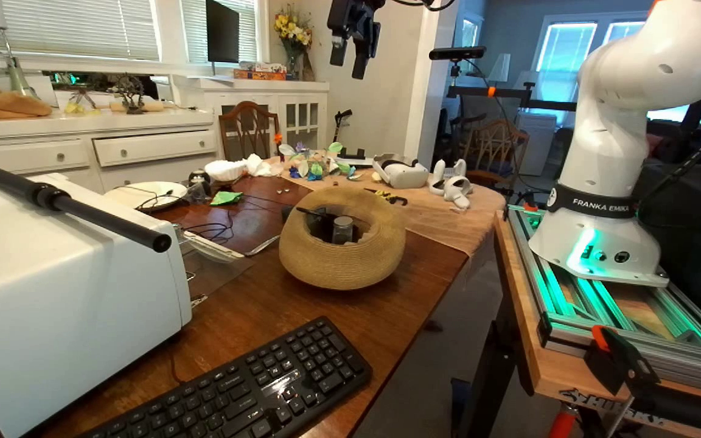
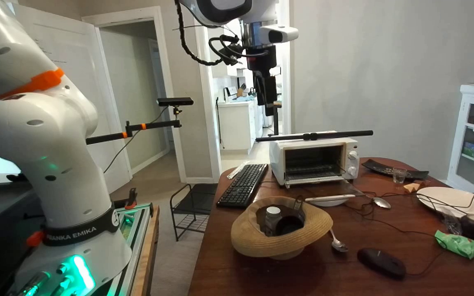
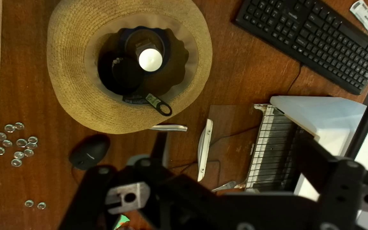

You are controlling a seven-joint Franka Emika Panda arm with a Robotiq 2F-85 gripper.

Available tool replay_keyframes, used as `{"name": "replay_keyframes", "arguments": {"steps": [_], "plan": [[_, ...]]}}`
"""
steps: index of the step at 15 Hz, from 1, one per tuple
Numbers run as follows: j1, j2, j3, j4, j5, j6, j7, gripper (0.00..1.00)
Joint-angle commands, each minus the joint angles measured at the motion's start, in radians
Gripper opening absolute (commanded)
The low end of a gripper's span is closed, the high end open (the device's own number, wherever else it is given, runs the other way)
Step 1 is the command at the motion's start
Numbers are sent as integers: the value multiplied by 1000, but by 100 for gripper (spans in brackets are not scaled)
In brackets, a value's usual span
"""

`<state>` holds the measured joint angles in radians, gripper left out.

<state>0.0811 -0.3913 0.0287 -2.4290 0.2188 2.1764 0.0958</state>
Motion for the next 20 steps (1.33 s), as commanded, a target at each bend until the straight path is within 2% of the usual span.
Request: {"name": "replay_keyframes", "arguments": {"steps": [1,5,7,10,14,15,16,17,20], "plan": [[-7,0,6,2,2,-3,-2,100],[-12,6,10,2,0,14,16,100],[-44,40,39,13,-47,80,114,100],[-112,157,105,64,-203,199,312,100],[-193,367,202,216,-468,136,622,100],[-192,419,213,263,-529,97,699,100],[-130,472,171,310,-586,52,775,100],[-102,529,160,357,-628,7,843,100],[0,664,118,478,-645,-161,966,100]]}}
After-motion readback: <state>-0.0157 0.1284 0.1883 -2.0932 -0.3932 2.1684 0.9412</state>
